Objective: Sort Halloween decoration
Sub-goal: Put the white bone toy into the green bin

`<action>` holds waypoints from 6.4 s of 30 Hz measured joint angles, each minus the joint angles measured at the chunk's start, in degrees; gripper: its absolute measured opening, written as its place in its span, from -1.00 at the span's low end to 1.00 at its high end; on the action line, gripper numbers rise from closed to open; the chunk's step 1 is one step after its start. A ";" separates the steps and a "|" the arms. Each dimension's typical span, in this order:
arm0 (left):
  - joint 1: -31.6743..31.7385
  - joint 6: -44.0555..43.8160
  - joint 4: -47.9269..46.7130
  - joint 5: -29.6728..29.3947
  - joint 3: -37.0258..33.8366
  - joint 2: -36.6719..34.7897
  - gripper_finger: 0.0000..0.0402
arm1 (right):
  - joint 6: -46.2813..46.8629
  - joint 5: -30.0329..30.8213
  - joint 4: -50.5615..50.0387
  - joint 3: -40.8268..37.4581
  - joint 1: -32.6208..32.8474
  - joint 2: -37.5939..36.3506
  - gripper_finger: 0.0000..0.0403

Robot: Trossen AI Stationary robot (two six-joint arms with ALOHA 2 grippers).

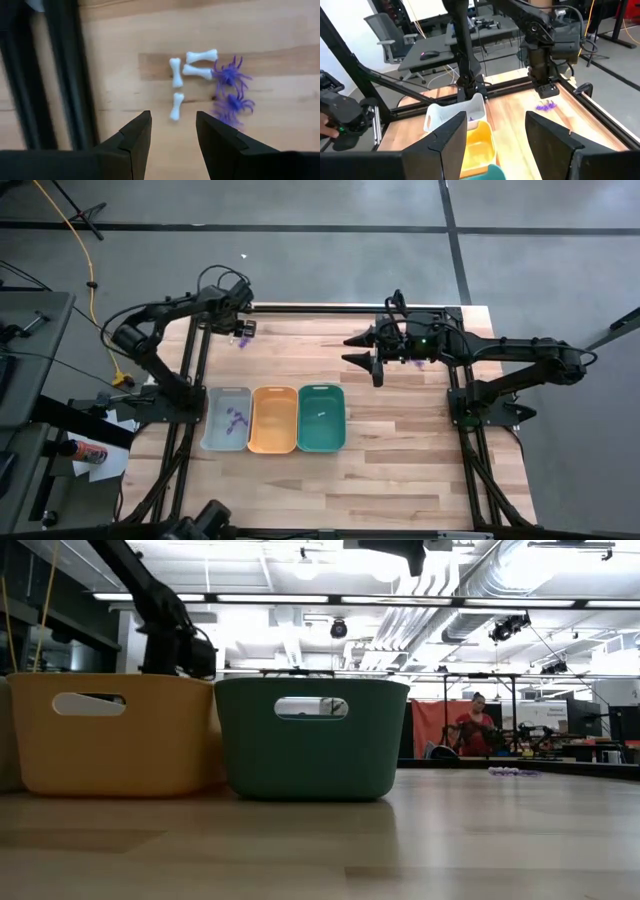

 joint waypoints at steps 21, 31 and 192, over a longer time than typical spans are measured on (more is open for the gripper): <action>-1.84 -5.49 1.81 -2.11 0.17 7.51 -0.57 | 0.01 0.02 -4.75 0.00 0.02 0.02 -0.02; -6.19 -7.64 1.72 -4.10 0.46 11.67 -0.72 | 3.78 -0.09 -5.49 0.00 0.02 0.02 -0.02; -46.50 23.00 62.59 14.46 -18.72 -43.92 -1.00 | -1.43 -6.84 10.52 -7.16 -4.09 2.67 -0.99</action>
